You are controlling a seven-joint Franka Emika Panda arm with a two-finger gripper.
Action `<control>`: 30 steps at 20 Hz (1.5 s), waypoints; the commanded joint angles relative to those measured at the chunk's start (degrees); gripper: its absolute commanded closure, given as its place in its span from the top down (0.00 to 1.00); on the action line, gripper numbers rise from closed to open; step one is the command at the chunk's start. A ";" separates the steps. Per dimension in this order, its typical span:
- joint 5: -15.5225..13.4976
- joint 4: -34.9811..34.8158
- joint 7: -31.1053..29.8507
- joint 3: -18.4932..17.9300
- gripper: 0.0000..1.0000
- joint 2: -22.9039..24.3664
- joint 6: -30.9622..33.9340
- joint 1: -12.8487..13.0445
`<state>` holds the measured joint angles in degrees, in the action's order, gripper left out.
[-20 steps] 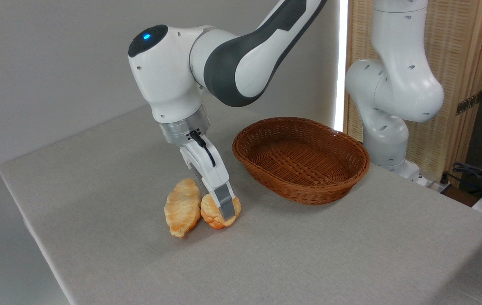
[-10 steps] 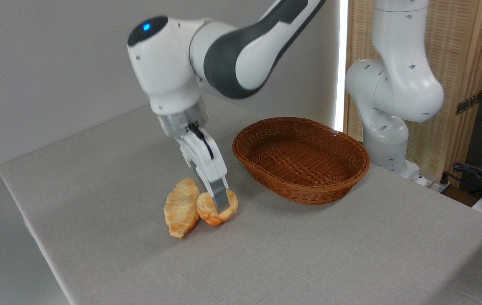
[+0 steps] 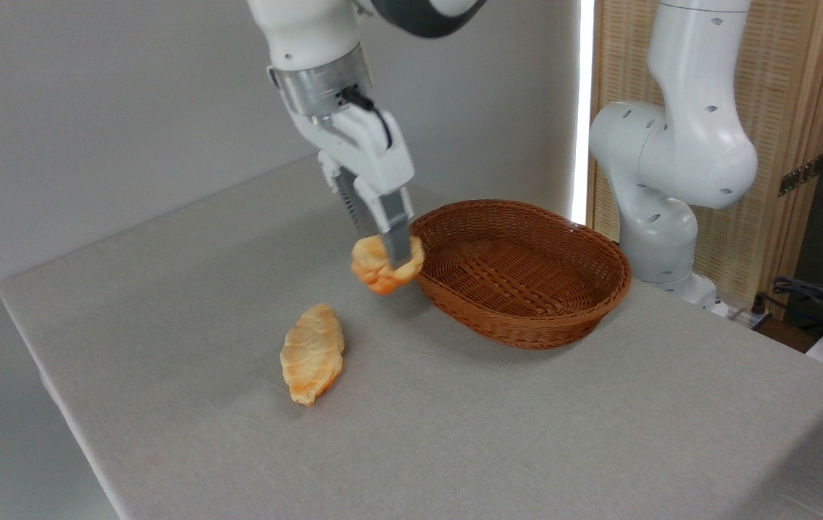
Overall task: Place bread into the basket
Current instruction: 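Lower the roll into the basket and open the gripper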
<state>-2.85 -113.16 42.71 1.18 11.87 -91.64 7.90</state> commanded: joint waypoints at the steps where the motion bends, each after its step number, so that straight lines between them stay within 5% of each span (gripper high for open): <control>1: -1.01 -2.75 -1.75 -0.30 0.67 3.68 5.23 0.27; 3: -1.01 -5.04 -1.67 -0.39 0.68 4.83 7.43 0.18; 8: -1.01 -10.05 -1.40 -0.30 1.00 5.62 10.25 0.27; 21: -1.01 -12.61 -0.87 -0.21 1.00 4.22 7.80 1.94; 30: -0.93 -4.09 -0.78 -0.82 1.00 2.73 -9.23 1.85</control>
<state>-3.03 -120.64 41.90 1.20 16.20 -95.01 9.59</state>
